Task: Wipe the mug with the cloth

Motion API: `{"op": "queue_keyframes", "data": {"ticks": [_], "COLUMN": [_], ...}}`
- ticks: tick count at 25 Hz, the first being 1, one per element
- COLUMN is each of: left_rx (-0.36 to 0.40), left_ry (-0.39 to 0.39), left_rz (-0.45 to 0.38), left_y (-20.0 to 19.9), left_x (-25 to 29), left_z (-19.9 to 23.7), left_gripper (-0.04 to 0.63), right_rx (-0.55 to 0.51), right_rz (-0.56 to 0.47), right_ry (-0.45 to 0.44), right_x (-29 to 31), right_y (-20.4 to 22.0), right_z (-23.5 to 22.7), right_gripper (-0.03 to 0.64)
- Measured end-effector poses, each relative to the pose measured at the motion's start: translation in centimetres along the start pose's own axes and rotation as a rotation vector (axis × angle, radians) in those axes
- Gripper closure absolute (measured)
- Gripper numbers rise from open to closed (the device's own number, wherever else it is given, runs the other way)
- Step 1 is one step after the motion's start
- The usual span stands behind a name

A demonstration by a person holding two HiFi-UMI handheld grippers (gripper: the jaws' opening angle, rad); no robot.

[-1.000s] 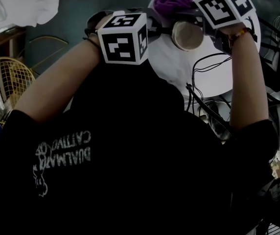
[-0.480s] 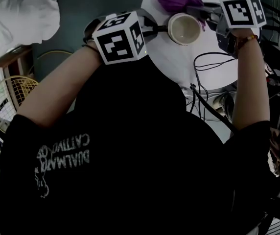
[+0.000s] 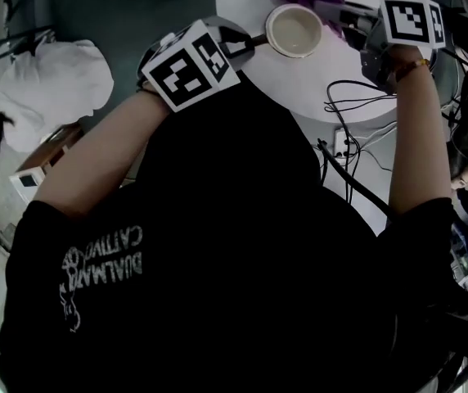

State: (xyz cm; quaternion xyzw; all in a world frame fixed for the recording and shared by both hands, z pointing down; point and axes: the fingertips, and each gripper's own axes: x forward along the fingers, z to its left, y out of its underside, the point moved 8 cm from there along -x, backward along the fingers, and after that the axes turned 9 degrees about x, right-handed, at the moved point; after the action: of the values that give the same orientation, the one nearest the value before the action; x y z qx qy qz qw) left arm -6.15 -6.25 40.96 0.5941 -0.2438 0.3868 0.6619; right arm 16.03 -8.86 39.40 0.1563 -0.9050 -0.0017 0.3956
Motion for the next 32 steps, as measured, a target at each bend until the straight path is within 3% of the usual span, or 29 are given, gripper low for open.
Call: {"op": "queue_keyframes", "data": {"ticks": [3,8,12,16,21,29,32], "left_rx": [-0.019,0.037,0.046,0.055,0.135,0.142,0.192], "left_ry": [0.002,0.035,0.069,0.1,0.112,0.114,0.103], "left_rz": [0.005,0.045,0.07,0.097,0.117,0.124,0.14], "left_y": [-0.2,-0.2,-0.8,-1.8,0.3,-1.1,-1.2], "left_x": [0.2,0.3,0.2,-0.1,0.2,1.3,1.3], "left_z": [0.2,-0.4,0.6,2.0,-0.1,1.8,1.2], "left_gripper": [0.526,0.526,0.526,0.526,0.528,0.529,0.531], "right_rx": [0.058,0.162,0.201,0.165,0.094,0.12,0.13], "right_rz": [-0.054,-0.228,-0.254,-0.283,-0.385,-0.44,-0.447], "right_ry": [-0.007,-0.041,-0.051,-0.087,-0.092,-0.026,-0.032], "right_x": [-1.0,-1.9,-2.1,-2.0,-0.1,0.8,1.4], "right_y": [1.2,6.1,6.7,6.7,11.5,11.9,13.4], "right_z": [-1.4,-2.6,-2.9,-2.4,-1.2,-1.6,-1.1], "right_gripper": [0.571,0.571,0.571,0.571,0.57,0.568,0.568]}}
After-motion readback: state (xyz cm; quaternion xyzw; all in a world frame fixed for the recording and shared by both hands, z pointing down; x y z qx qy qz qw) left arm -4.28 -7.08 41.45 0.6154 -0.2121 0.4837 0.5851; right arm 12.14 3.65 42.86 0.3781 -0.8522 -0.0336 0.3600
